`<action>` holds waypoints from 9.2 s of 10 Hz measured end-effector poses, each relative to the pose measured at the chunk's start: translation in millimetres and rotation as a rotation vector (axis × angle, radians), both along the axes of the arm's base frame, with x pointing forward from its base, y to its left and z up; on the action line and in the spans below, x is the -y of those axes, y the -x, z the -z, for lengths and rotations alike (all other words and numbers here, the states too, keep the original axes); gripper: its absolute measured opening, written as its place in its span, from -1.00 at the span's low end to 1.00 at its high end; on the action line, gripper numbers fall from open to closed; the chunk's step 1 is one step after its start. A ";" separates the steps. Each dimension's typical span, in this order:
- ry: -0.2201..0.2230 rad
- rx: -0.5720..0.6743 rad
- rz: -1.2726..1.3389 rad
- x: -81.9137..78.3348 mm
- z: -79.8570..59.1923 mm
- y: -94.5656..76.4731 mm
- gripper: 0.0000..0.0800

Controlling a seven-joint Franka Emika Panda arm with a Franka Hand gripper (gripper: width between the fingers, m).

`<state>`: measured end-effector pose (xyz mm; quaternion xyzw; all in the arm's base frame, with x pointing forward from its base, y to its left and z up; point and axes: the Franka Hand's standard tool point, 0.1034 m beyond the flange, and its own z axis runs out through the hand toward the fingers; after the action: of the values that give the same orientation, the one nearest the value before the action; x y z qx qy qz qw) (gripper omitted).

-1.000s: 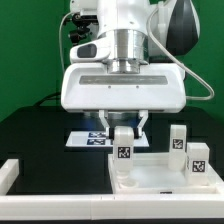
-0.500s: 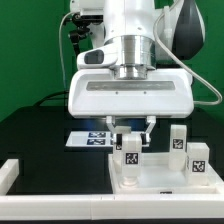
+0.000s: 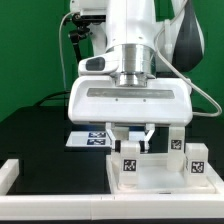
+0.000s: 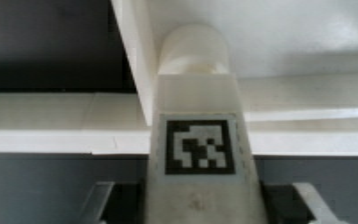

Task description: Assemble square table

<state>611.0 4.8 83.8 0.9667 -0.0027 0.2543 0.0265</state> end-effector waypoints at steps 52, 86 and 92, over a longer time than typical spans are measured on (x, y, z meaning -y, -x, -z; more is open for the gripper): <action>-0.310 -0.354 0.594 -2.1 15.2 -14.2 -0.27; -0.506 -0.443 1.087 -4.7 17.5 -11.3 -0.08; -0.265 -0.458 0.359 2.7 18.1 -10.4 0.62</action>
Offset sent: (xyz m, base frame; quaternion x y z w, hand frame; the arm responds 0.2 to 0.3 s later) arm 0.0000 0.0000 0.0000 0.0000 0.0000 0.0000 1.0000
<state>621.3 2.1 65.7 0.9780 -0.2003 0.0189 -0.0551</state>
